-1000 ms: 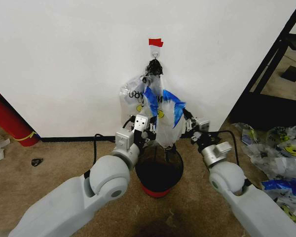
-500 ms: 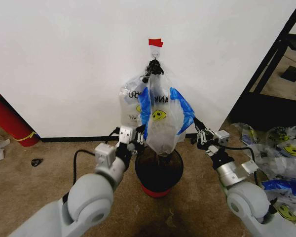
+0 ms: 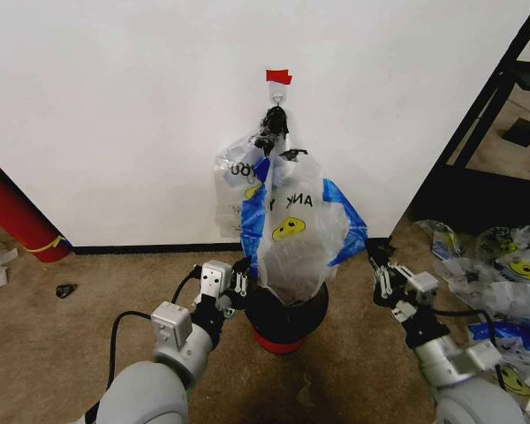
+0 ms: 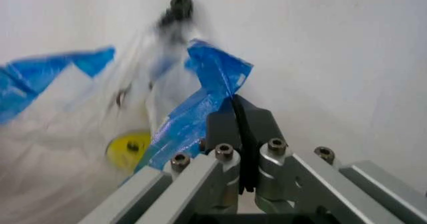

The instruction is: Pick up the garbage bag from the wall and place it over the trash bin.

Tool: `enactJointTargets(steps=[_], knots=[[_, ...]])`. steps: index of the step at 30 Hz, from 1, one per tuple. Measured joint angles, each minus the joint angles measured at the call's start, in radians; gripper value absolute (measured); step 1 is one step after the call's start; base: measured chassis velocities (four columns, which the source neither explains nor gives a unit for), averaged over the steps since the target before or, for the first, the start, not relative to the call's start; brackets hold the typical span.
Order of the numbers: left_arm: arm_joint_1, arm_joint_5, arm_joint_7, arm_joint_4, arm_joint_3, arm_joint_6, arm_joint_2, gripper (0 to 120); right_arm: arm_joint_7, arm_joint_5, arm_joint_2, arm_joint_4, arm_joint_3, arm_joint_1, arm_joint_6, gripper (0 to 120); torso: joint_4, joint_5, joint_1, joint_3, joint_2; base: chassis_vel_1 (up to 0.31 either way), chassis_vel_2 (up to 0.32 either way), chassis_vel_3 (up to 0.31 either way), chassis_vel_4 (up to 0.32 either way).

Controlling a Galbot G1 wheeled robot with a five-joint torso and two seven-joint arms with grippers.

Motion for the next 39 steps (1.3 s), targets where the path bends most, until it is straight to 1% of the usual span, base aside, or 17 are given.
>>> enactJointTargets(steps=[4,9,14,18,22,24,26,31,32,35,39], knots=[[0.003,0.002,0.014,-0.001,-0.029,-0.013,0.010,0,0.014,0.014,0.002,0.037,0.018,0.010,-0.010,0,0.0002,-0.0002,0.000,0.000,0.000,0.000,0.000,0.000,0.000],[-0.026,-0.009,0.042,-0.001,-0.056,-0.039,0.009,0,0.058,0.061,0.005,0.119,0.001,0.113,-0.076,0,0.0005,-0.0001,0.000,0.000,0.000,0.000,0.000,0.000,0.000],[-0.012,-0.002,0.048,-0.001,-0.059,-0.058,-0.004,0,0.059,0.065,0.011,0.125,-0.026,0.130,-0.085,0,0.0001,-0.0001,0.000,0.000,0.000,0.000,0.000,0.000,0.000],[-0.026,0.010,0.054,-0.001,-0.059,-0.072,-0.015,0,0.059,0.056,0.020,0.096,-0.052,0.157,-0.080,0,0.0003,-0.0002,0.000,0.000,0.000,0.000,0.000,0.000,0.000],[-0.085,0.032,0.074,0.027,-0.059,-0.094,-0.022,0,0.061,0.058,0.058,0.040,-0.129,0.233,-0.080,0,0.0000,-0.0001,0.000,0.000,0.000,0.000,0.000,0.000,0.000],[-0.098,0.033,0.081,0.042,-0.059,-0.106,-0.022,0,0.061,0.055,0.080,0.005,-0.167,0.269,-0.078,0,0.0000,-0.0002,0.000,0.000,0.000,0.000,0.000,0.000,0.000],[-0.097,0.035,0.083,0.051,-0.059,-0.114,-0.025,0,0.060,0.052,0.088,-0.016,-0.181,0.286,-0.074,0,0.0002,0.0000,0.000,0.000,0.000,0.000,0.000,0.000,0.000],[-0.069,0.065,0.093,0.111,-0.055,-0.167,-0.071,0,0.053,0.050,0.106,-0.117,-0.217,0.349,-0.048,0,0.0003,-0.0002,0.000,0.000,0.000,0.000,0.000,0.000,0.000],[-0.069,0.065,0.093,0.111,-0.055,-0.167,-0.071,0,0.053,0.050,0.106,-0.117,-0.217,0.349,-0.048,0,0.0003,-0.0002,0.000,0.000,0.000,0.000,0.000,0.000,0.000],[-0.044,0.090,0.093,0.158,-0.050,-0.206,-0.112,0,0.044,0.033,0.117,-0.166,-0.241,0.350,-0.022,0,0.0001,-0.0001,0.000,0.000,0.000,0.000,0.000,0.000,0.000],[0.009,0.109,0.086,0.184,-0.044,-0.235,-0.148,0,0.034,0.016,0.125,-0.211,-0.258,0.319,0.013,0,0.0001,-0.0001,0.000,0.000,0.000,0.000,0.000,0.000,0.000]])
